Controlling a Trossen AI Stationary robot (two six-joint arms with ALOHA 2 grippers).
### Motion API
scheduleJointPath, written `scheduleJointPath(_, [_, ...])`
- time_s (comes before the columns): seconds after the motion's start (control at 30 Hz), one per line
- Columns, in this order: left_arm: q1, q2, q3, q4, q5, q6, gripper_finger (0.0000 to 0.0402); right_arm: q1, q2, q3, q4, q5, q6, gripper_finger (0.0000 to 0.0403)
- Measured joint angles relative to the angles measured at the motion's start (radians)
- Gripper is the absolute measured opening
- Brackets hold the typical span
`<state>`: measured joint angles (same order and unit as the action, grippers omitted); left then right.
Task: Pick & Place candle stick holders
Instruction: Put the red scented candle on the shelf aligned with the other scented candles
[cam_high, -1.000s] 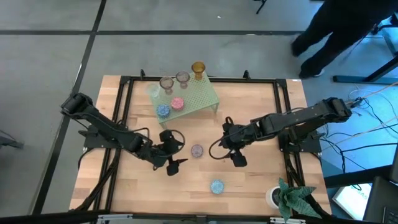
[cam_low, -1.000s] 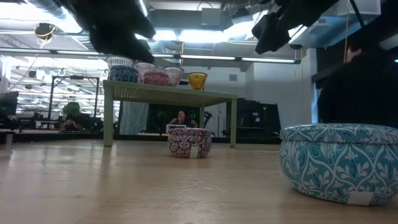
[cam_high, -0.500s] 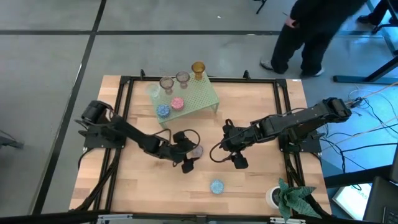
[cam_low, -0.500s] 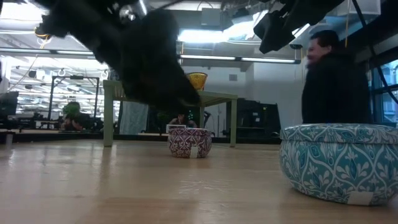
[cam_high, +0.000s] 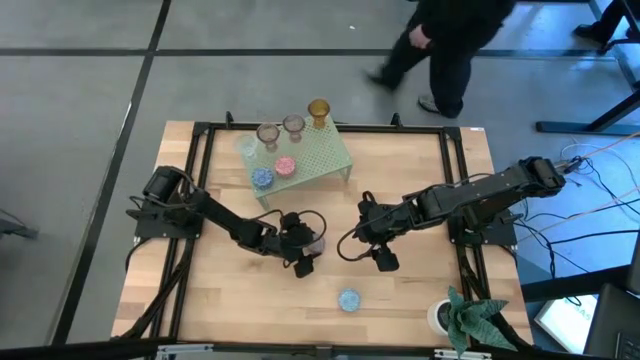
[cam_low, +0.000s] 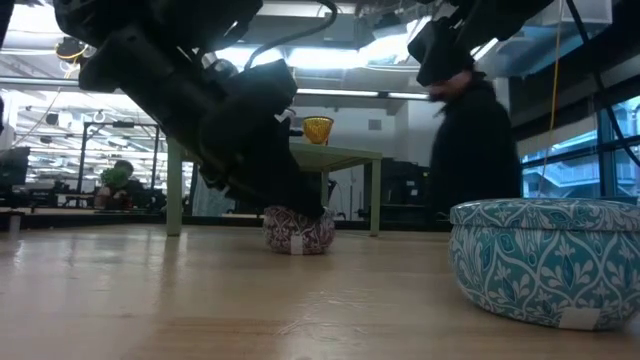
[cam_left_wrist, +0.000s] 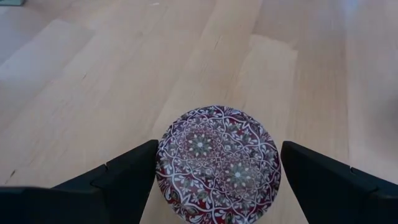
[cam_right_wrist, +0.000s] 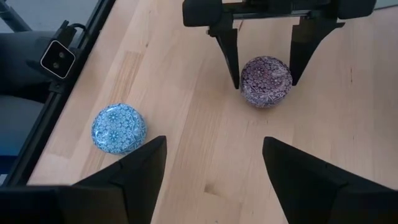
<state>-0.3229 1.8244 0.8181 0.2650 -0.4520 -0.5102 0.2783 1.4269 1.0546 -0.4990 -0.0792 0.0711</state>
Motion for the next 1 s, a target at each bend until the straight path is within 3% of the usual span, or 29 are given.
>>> scheduleJointPath(0.47, [0.000,0.000,0.000,-0.008,0.008,0.000,0.0333,0.000,0.000,0.000,0.000,0.000,0.000,0.0271])
scheduleJointPath(0.77, [0.004,0.000,0.000,-0.004,0.033,0.018,0.0285,0.000,0.000,0.000,0.000,0.000,-0.001,0.0271])
scheduleJointPath(1.0, [0.005,0.000,0.000,0.042,0.034,0.019,0.0289,0.000,0.000,0.000,0.000,0.000,-0.001,0.0271])
